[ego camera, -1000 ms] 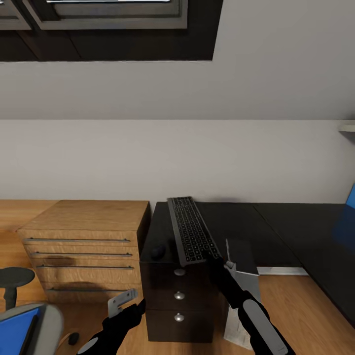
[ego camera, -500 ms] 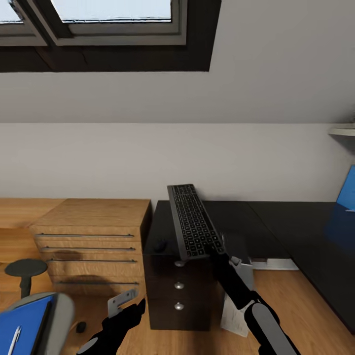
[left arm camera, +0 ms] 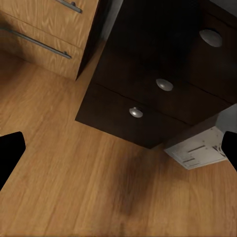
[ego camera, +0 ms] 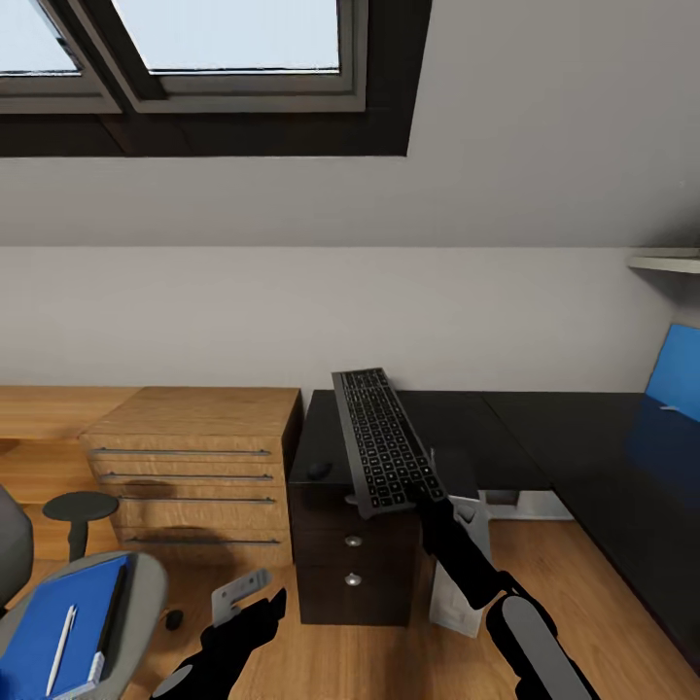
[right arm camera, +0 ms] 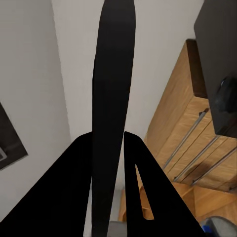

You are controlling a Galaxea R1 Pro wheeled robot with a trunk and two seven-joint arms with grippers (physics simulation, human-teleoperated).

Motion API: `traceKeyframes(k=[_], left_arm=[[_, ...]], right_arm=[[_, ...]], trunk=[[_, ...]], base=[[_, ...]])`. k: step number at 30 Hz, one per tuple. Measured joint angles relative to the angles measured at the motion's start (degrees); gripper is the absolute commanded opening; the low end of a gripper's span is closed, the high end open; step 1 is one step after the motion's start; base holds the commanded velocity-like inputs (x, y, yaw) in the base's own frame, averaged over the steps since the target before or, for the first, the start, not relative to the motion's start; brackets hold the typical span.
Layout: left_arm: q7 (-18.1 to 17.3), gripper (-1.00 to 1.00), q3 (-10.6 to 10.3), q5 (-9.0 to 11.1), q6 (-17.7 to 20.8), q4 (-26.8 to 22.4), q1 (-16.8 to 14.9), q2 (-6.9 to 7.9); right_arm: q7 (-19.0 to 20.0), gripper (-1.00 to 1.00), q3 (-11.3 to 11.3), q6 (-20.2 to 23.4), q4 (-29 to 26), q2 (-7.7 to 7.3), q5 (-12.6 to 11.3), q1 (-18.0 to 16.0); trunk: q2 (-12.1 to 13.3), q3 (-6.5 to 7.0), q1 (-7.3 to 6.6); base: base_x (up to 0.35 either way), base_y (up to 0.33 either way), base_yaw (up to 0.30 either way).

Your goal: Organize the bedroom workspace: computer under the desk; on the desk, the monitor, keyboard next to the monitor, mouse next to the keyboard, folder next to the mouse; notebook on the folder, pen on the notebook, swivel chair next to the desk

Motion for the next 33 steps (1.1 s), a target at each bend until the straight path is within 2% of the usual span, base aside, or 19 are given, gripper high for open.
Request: traceKeyframes(k=[9,15,21,33], left_arm=[[0.01,1.0,-0.05,-0.17,-0.07,0.0,0.0,0.03],[0.02,1.0,-0.32,-0.29,-0.07,0.16,-0.01,-0.01],[-0.01,1.0,-0.48,-0.27,-0.04,0.19,-0.01,-0.13],[-0.08,1.0,-0.49,-0.27,0.0,0.28,-0.01,-0.11]], right_arm=[[0.11,-1.0,-0.02,-0.05,-0.09,-0.01,-0.05,0.0],[-0.3,-1.0,-0.1,-1.6,-0.01,0.19,0.1,0.01],[-0.31,-1.0,-0.1,-1.62,-0.01,0.22,0.13,0.01],[-0.39,-1.0,-0.11,-3.24,0.08,0.15,0.18,0.02]], trunk=[[0.0,0.0,0.0],[0.01,0.0,0.02],[0.0,0.0,0.02],[0.0,0.0,0.0]], base=[[-0.011,0.019,-0.007],[-0.227,0.225,-0.264],[-0.205,0.042,-0.277],[-0.025,0.002,-0.295]])
